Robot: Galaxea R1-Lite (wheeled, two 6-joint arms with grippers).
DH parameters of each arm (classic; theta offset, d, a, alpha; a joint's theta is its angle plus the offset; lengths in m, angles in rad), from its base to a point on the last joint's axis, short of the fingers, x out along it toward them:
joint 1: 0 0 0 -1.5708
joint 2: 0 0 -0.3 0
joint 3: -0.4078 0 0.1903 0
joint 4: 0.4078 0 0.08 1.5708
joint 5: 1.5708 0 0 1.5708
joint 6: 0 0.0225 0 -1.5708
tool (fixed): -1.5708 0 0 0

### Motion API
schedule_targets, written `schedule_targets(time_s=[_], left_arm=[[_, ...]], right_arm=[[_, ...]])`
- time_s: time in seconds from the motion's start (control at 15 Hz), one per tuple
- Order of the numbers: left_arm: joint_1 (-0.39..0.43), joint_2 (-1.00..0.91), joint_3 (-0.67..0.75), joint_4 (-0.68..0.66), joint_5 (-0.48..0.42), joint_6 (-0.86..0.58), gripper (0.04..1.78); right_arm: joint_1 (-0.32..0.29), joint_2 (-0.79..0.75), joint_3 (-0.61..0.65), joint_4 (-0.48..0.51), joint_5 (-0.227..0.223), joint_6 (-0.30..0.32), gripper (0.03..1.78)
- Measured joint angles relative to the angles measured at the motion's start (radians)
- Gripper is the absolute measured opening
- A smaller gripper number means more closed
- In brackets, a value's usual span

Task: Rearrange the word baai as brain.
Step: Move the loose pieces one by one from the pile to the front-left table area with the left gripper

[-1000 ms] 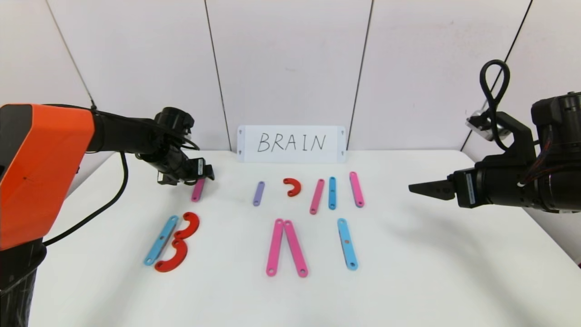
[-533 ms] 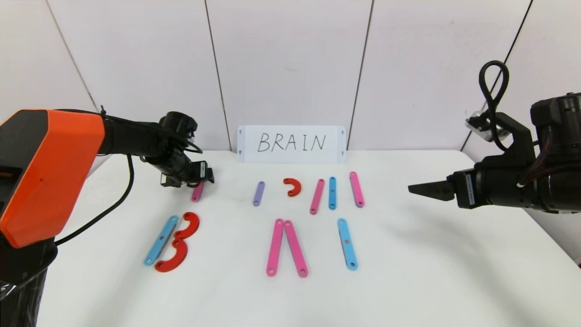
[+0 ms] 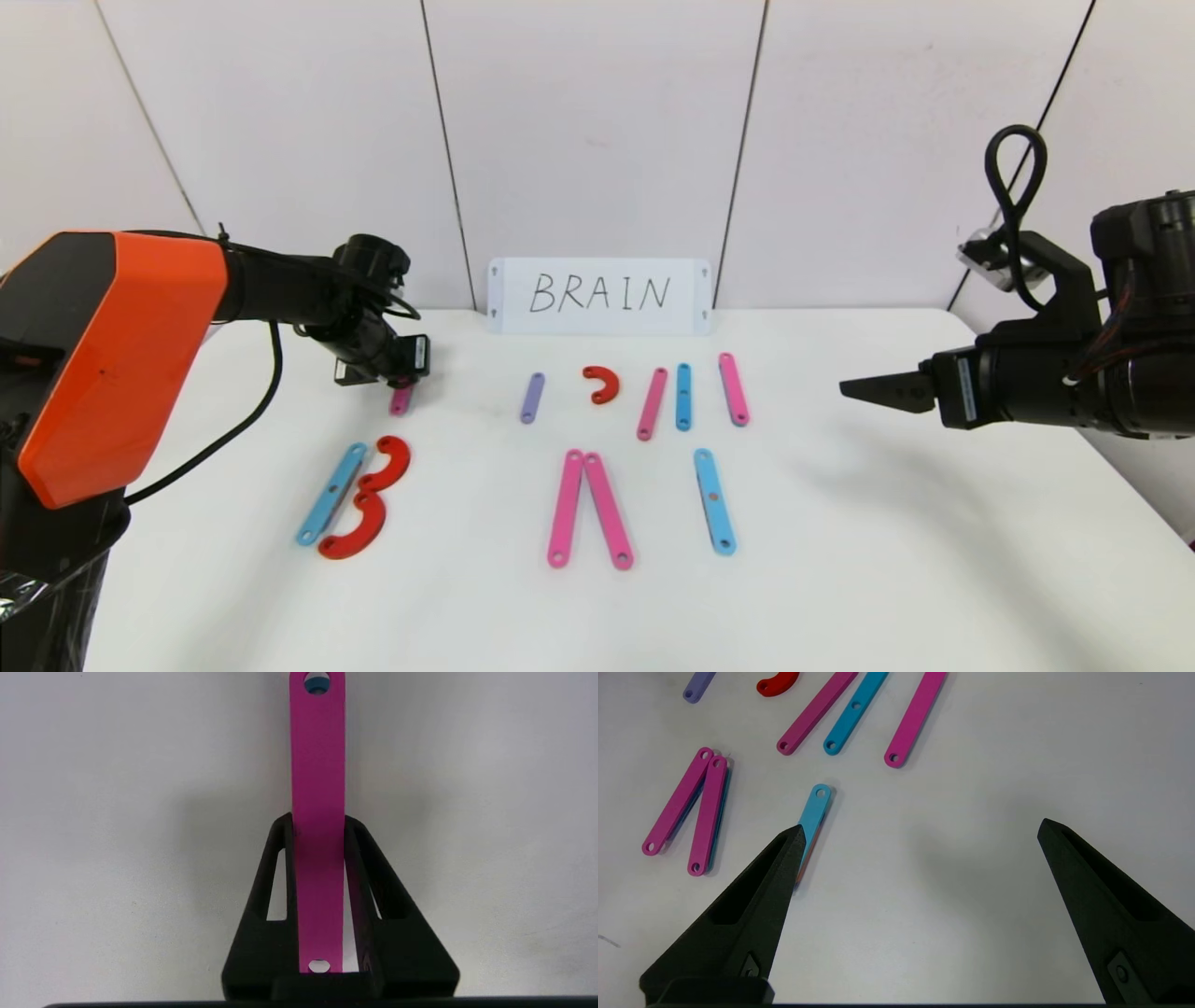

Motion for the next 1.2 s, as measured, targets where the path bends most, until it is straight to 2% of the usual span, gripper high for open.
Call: schedule_targets(time_s=[0.27,0.47,0.6,0.87,1.0,1.2], left_arm=[[-0.002,-0.011,0.009,0.010,0.001,0.000,0.30],[-0.011,-0.058,0.017,0.067,0.000,-0.002,0.30],[-0.033,-0.108,0.029,0.111,-0.001,-0.014,0.30],[-0.103,-0.226,0.133,0.119,0.005,-0.029,0.30],[-0.141,-0.273,0.203,0.113,0.032,-0.043,0.30],[-0.201,-0.314,0.326,0.077,0.127,-0.079,0.30]], right_arm=[[0.001,0.001,0.000,0.000,0.000,0.000,1.74],[0.002,0.001,0.001,0.000,0.000,0.000,1.74],[0.004,0.002,0.002,0.000,0.000,0.000,1.74],[0.007,0.002,0.004,0.000,0.000,0.000,1.74],[0.007,0.002,0.006,0.000,0.000,0.000,1.74],[0.009,0.002,0.008,0.000,0.000,0.000,1.74]])
